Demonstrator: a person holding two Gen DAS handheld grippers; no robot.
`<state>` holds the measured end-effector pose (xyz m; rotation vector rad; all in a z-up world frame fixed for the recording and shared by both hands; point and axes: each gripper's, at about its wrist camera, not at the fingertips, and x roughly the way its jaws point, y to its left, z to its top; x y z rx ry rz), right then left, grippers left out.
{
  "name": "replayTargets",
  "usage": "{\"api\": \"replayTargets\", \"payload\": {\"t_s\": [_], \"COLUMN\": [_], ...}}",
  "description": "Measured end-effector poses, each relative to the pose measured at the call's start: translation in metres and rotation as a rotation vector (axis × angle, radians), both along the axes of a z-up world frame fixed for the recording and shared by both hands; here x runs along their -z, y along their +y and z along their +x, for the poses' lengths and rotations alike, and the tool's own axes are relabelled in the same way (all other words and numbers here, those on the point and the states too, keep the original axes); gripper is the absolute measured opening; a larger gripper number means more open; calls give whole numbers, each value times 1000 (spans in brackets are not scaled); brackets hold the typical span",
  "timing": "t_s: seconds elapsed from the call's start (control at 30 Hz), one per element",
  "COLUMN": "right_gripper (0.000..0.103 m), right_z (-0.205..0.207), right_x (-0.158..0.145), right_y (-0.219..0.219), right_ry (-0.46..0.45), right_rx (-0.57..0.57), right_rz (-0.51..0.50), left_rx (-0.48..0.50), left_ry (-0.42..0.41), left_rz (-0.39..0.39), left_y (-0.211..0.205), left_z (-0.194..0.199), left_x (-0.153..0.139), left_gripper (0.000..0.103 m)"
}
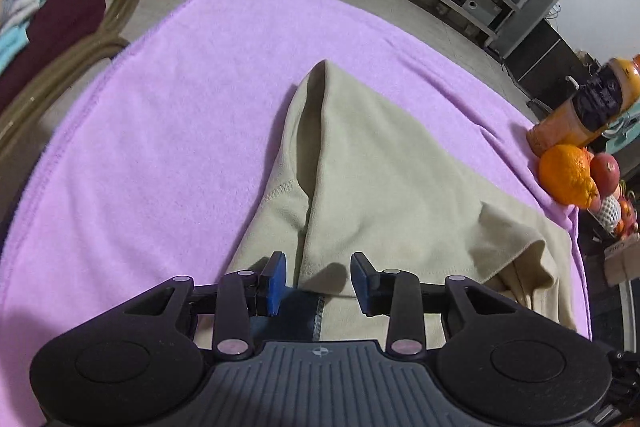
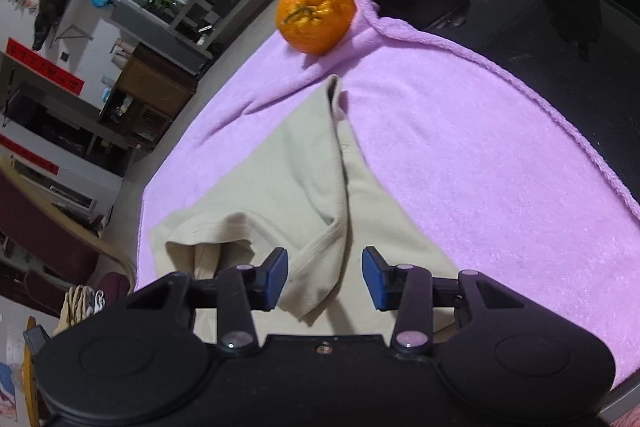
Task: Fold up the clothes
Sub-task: 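Press the folded shirt flat with both grippers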
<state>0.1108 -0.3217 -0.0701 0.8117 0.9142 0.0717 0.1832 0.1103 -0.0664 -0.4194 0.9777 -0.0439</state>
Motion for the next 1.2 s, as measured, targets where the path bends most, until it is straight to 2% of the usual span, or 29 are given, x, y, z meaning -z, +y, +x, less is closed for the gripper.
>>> {"api": "replayTargets", "payload": {"t_s": [0.27, 0.3, 0.33, 0.37, 0.43, 0.47, 0.57, 0.6, 0.63, 0.67, 0.7, 0.77, 0.8, 0.9, 0.93, 0.97, 1.0, 1.1, 1.13, 1.17, 1.2], "right_gripper": [42, 42, 42, 42, 52, 55, 57, 52, 29, 13, 4, 4, 4, 4, 4, 4, 5, 11, 18, 23, 32], "right_z": [9, 10, 12, 13, 19, 23, 37, 41, 43, 42, 38, 32, 27, 9, 5, 3, 1, 4, 3, 0, -2], "right_x": [8, 10, 12, 11, 9, 8, 7, 8, 9, 7, 2, -9, -14, -29, -29, -27, -23, 3, 7, 6, 6], "right_y": [0, 1, 4, 6, 12, 16, 26, 30, 33, 33, 31, 27, 21, -8, -18, -27, -35, -43, -42, -41, -40], "right_ry": [27, 36, 42, 42, 45, 53, 92, 109, 122, 108, 74, 6, -31, -148, -159, -150, -120, 59, 84, 83, 81], "right_rx": [37, 33, 29, 24, 10, 5, -2, -5, -6, -5, -3, 0, 4, 22, 23, 20, 17, 15, 14, 15, 16], "right_rz": [90, 104, 115, 121, 106, 85, -6, -43, -83, -98, -92, -81, -38, 172, 217, 242, 246, 156, 139, 130, 121], "left_rx": [67, 71, 76, 80, 89, 93, 100, 96, 91, 85, 78, 56, 45, 6, -7, -18, -16, -31, -54, -76, -90], "left_ry": [-11, -17, -22, -33, -56, -67, -126, -144, -162, -173, -184, -209, -220, -255, -267, -254, -207, -45, 19, 41, 28], "left_rz": [53, 64, 75, 91, 124, 141, 211, 212, 212, 205, 196, 148, 121, 45, 20, 14, 24, 52, 56, 40, 21], "left_y": [-13, -15, -16, -19, -24, -27, -38, -38, -39, -37, -35, -23, -16, 9, 17, 24, 27, 35, 38, 41, 44], "left_z": [11, 11, 11, 10, 8, 6, 1, -1, -3, -6, -8, -18, -24, -51, -60, -69, -73, -82, -85, -88, -91], "left_x": [7, 7, 6, 5, 2, 1, -11, -17, -23, -29, -35, -51, -59, -82, -89, -88, -78, -40, -24, -17, -18], "left_gripper": [28, 26, 18, 15, 8, 8, 7, 7, 7, 7, 7, 6, 6, 6, 6, 6, 7, 14, 9, 8, 14]}}
